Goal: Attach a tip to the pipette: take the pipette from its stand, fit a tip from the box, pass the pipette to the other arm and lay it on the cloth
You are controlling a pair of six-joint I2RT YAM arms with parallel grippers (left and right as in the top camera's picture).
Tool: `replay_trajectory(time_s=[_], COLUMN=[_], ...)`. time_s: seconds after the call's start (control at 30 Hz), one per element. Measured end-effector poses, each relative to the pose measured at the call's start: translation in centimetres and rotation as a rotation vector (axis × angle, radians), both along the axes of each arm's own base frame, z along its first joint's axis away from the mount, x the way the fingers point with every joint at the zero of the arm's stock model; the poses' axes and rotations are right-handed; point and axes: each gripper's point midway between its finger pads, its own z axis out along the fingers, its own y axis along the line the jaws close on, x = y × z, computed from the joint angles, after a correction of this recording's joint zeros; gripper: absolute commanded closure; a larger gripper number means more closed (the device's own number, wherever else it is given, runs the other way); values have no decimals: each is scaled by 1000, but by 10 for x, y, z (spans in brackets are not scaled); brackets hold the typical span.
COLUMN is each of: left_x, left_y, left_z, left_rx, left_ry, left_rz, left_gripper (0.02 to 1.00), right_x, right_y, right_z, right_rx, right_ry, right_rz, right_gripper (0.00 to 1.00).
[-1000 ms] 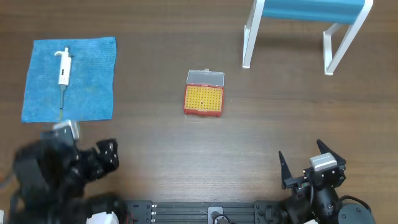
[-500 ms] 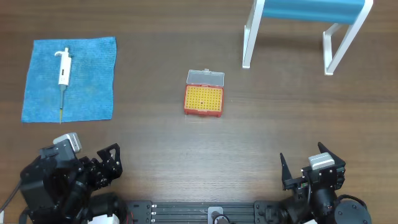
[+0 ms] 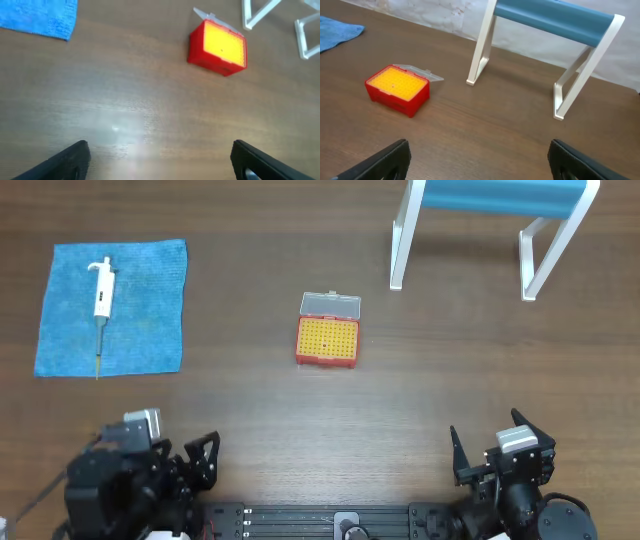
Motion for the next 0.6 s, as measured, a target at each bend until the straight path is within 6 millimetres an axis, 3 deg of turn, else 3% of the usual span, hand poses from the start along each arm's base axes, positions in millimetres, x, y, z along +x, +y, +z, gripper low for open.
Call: replay_trajectory(time_s=[0.07, 0.1, 0.2, 0.27, 0.33, 0.4, 0.47, 0.5, 0.6], left_x=[2, 12, 46, 65, 81, 94, 104, 106, 108], left_y=[2, 3, 11, 19, 26, 30, 33, 34, 35], left_z=[-16, -12, 35, 51, 50, 24, -31, -50, -50], left_rx=[1, 3, 77, 155, 208, 234, 249, 252, 259], left_ry=[-57, -147, -474, -606, -680, -661, -549, -514, -524], left_rz=[19, 24, 33, 45, 65, 74, 68, 66, 71], left_gripper=[110, 108, 108, 108, 110, 106, 106, 106, 106], right_x=[0, 0, 0, 0, 0, 0, 0, 0, 0], right_y=[0, 0, 0, 0, 0, 0, 0, 0, 0], right_z=[0, -1, -1, -1, -1, -1, -1, -1, -1], right_rx=[0, -1, -1, -1, -1, -1, -1, -1, -1], right_ry=[1, 2, 3, 2, 2, 2, 2, 2, 3], right_rz=[0, 0, 0, 0, 0, 0, 0, 0, 0], right_gripper=[119, 119, 119, 117, 119, 117, 119, 117, 117])
